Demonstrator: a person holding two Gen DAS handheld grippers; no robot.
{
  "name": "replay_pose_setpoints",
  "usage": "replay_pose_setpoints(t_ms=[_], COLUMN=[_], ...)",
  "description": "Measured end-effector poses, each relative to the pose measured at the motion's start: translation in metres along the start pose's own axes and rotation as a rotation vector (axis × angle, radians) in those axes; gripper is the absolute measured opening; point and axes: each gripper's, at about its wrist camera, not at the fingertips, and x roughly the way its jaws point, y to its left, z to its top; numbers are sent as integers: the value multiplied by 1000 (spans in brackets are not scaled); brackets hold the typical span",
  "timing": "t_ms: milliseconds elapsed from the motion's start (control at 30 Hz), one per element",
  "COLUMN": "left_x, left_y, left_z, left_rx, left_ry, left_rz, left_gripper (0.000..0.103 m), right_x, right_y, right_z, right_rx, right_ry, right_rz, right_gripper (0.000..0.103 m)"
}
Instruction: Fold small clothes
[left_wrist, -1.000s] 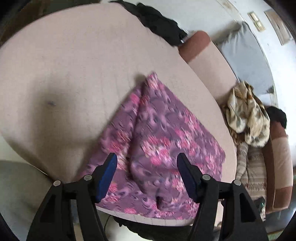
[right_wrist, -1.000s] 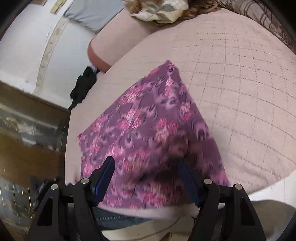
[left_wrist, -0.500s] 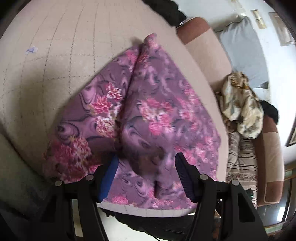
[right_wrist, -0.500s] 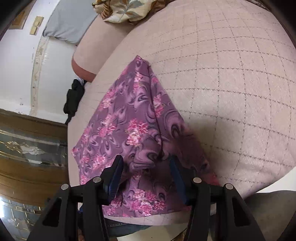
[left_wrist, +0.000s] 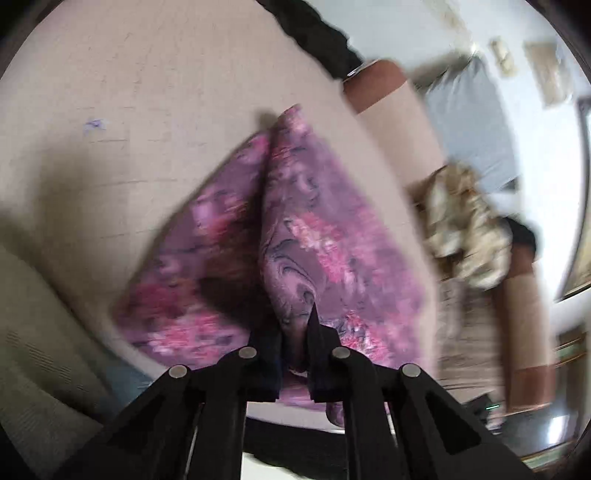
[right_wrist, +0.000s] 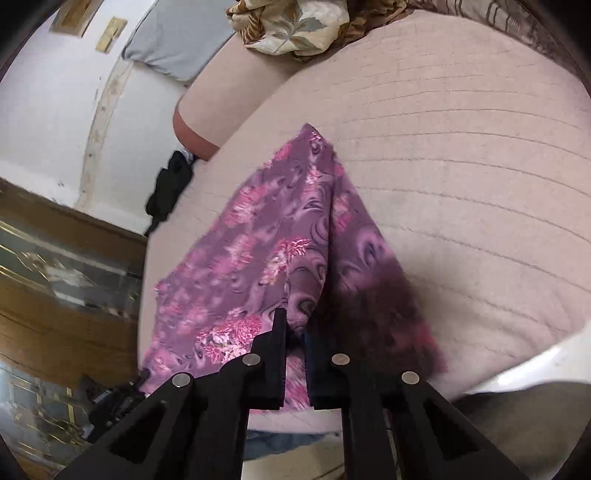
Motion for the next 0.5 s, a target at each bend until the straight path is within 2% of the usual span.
replay_pose_setpoints(t_ms=[33, 100, 200, 267, 333, 400, 433, 467, 500], left_x=[3, 12, 19, 15, 5, -6, -13, -21, -30], left_y=[-6, -24, -36, -37, -35, -35, -34, -35, -37], left_z=[-3, -11, -17, -19, -19, -18, -16, -17, -17], left_rx=[43, 168, 257, 279, 280, 259, 250, 246, 249], left_ry=[-10, -38, -55, -68, -89, -135, -162, -191, -231], left_rz=[54, 191, 268, 257, 246, 244, 236, 220, 193], left_gripper=[9, 9, 10, 11, 15, 16, 19, 29, 46], right_x=[5, 22, 41, 45, 37, 21, 10, 1, -8], right_y=[-2, 1, 16, 22, 28, 31, 32, 32, 32], right_z=[-3, -6, -11, -16, -21, -28, -30, -31, -32], right_rx=[3, -24, -114, -158, -193, -188, -174, -165, -160], right_ry=[22, 71, 101, 94, 59, 3, -37, -70, -104], right_rz=[-26, -131, -267, -322, -357, -337, -312, -293, -279], right_gripper=[9, 9, 12, 18, 42, 57, 61, 63, 68])
